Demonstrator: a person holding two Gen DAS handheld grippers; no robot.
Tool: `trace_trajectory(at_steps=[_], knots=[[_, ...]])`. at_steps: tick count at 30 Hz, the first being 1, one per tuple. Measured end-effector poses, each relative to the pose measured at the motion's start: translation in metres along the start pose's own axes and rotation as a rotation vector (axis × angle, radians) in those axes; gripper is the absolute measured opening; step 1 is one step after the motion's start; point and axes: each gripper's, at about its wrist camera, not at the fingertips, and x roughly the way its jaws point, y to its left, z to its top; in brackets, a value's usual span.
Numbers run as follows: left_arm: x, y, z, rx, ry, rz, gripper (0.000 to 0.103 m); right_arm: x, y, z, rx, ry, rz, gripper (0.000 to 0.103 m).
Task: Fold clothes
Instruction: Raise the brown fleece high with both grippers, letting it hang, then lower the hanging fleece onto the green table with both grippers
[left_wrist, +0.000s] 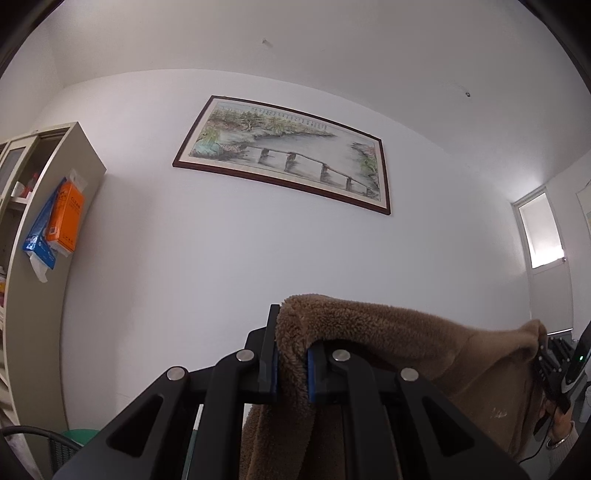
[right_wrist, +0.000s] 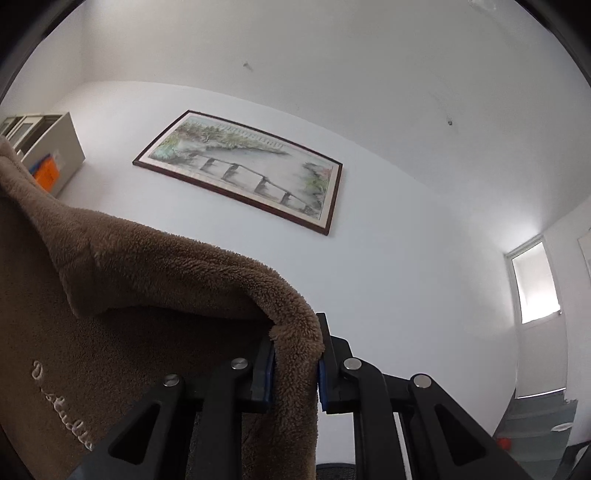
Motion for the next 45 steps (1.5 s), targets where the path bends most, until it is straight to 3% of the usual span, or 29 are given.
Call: trace_trajectory(at_steps=[9, 13, 19, 24, 30, 35, 41, 45], knots=[[0.011, 0.000, 0.002, 0.050, -0.026, 0.023, 0.016, 0.030, 0.007, 0.044, 0.062, -0.103, -0.070, 0.017], [0.043, 0.013, -0.020, 0.014, 0.069, 0.050, 0.016, 0.048, 0.040, 0.018, -0.010, -0.018, -0.045, 0.017], [0.116, 0.019, -0.058, -0.001, 0.213, 0.087, 0.016, 0.104, 0.093, -0.031, -0.064, 0.128, -0.007, 0.017], [0.179, 0.029, -0.085, 0.013, 0.292, 0.123, 0.016, 0.155, 0.115, -0.063, -0.062, 0.217, 0.014, 0.017], [0.266, 0.063, -0.163, -0.041, 0.490, 0.184, 0.016, 0.212, 0.153, -0.142, -0.107, 0.393, 0.077, 0.017], [0.324, 0.091, -0.261, -0.029, 0.712, 0.242, 0.016, 0.254, 0.191, -0.232, -0.107, 0.615, 0.177, 0.017], [0.372, 0.116, -0.371, -0.044, 0.928, 0.282, 0.016, 0.295, 0.232, -0.341, -0.098, 0.863, 0.253, 0.017], [0.395, 0.129, -0.424, -0.051, 1.042, 0.303, 0.016, 0.308, 0.257, -0.395, -0.149, 0.965, 0.280, 0.017]])
